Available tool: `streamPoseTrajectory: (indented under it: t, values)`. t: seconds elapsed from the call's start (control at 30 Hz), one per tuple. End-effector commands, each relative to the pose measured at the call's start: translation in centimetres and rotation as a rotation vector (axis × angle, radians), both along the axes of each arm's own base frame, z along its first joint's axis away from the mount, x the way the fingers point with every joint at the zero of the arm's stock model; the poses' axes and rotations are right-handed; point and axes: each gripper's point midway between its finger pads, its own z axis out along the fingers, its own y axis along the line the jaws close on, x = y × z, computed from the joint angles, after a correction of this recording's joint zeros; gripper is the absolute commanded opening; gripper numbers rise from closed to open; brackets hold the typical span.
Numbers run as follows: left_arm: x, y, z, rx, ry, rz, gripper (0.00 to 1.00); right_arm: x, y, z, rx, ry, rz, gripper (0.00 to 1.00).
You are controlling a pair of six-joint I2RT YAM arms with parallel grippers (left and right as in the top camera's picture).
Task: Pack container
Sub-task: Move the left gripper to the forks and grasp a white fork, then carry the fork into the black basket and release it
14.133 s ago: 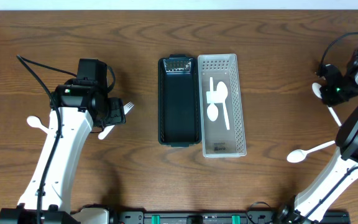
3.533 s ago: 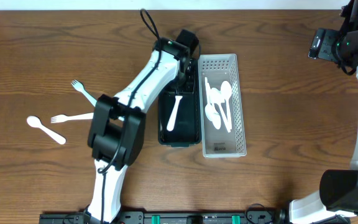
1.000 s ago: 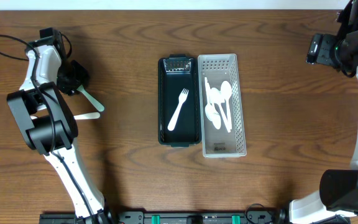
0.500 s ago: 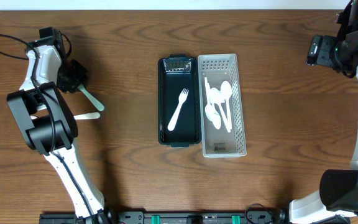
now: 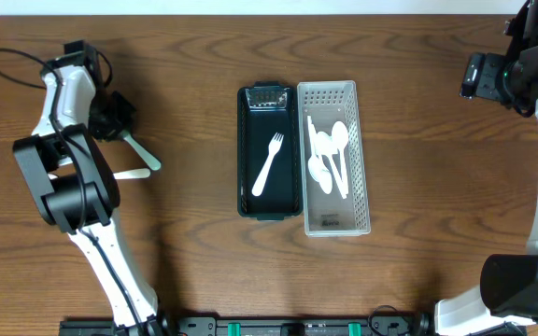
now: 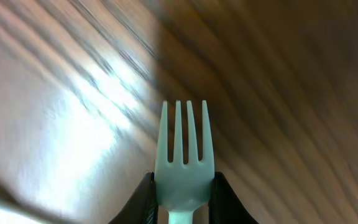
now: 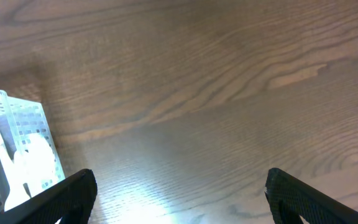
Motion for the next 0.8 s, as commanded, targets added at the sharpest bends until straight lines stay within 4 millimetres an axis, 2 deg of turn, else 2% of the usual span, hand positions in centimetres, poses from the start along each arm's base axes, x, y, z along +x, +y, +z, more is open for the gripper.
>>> streamPoseTrajectory:
  t: [0.0,0.13,0.2,0.3,0.37,0.47,0.53,0.63,0.77]
  values:
    - [1.9,-3.0,8.5,0.053,-0.175,-0.112,0.13,0.0,-0.4,0.0,-0.021,0.005,0.02,0.9]
    - [1.1,-8.2,14.3,0.06,-0.273,-0.221,0.13,0.0,-0.4,0.0,-0.026,0.007,0.029,0.91]
    - [0.4,-11.8,17.1,0.056,-0.331,-0.3,0.12,0.0,-0.4,0.0,-0.025,0.007,0.029,0.91]
    - [-0.5,-17.0,19.6,0.041,-0.395,-0.416,0.13,0.0,-0.4,0.0,-0.025,0.008,0.029,0.91]
    - [-1.4,-21.0,20.3,0.023,-0.418,-0.506,0.13,0.0,-0.4,0.0,-0.025,0.008,0.029,0.92]
    - [-2.8,-25.6,19.7,0.007,-0.407,-0.617,0.14,0.0,-0.4,0.0,-0.025,0.009,0.029,0.92]
    - [-3.4,-27.7,18.6,0.029,-0.383,-0.674,0.14,0.0,-0.4,0.0,-0.024,0.009,0.03,0.92]
    - [-4.1,-29.6,16.0,0.075,-0.324,-0.733,0.14,-0.1,-0.4,0.0,-0.024,0.01,0.029,0.92]
    - [-4.8,-31.6,11.4,0.08,-0.217,-0.788,0.14,-0.1,-0.2,-0.1,-0.018,0.01,0.031,0.92]
